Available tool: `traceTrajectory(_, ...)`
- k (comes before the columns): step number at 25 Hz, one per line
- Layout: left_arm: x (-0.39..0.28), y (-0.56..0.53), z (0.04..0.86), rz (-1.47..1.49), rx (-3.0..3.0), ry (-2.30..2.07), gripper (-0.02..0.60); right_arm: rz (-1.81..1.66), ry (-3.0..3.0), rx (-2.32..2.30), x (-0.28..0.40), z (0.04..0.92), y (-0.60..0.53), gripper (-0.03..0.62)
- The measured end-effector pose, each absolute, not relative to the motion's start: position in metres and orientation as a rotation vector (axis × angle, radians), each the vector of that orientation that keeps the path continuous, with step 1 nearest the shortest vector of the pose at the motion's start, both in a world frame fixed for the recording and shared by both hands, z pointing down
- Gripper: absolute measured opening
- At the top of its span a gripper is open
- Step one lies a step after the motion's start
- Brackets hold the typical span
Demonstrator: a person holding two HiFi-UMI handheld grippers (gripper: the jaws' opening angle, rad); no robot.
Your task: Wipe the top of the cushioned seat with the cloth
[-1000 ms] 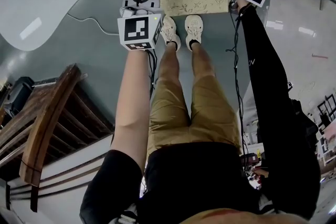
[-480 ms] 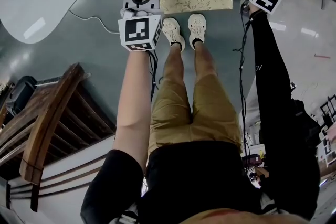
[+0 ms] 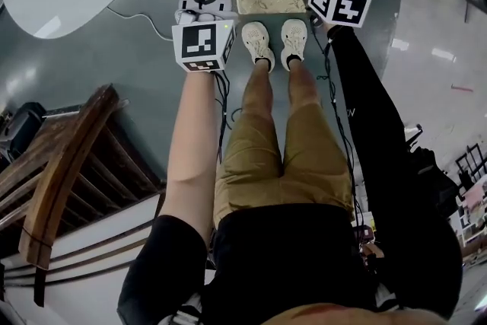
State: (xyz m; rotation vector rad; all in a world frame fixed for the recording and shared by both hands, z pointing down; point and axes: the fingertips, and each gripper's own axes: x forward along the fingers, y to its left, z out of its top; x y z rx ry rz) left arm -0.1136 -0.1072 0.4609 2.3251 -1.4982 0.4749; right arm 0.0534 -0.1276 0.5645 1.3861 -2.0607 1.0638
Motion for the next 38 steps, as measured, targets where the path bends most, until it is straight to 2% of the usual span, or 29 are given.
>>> traceTrajectory(6,-0.151,-0.098,0.462,0.479,2.335,-1.513,0.008,1.156,-2.227,1.033,-0.085,0.568,-0.099,0.055)
traceTrajectory(12,-0.149,-0.108,0.462,0.487,2.436,-1.439,0.008,1.216,-2.103,1.048,-0.107,0.612,-0.096,0.055)
traceTrajectory(20,-0.135,-0.111,0.467,0.475,2.430,-1.415,0.007,1.217,-1.995,1.145,-0.058,0.623,-0.103,0.055)
traceTrajectory(38,-0.033,-0.102,0.456,0.494,2.497,-1.329,0.008,1.065,-1.767,1.431,0.185,0.631,-0.101,0.055)
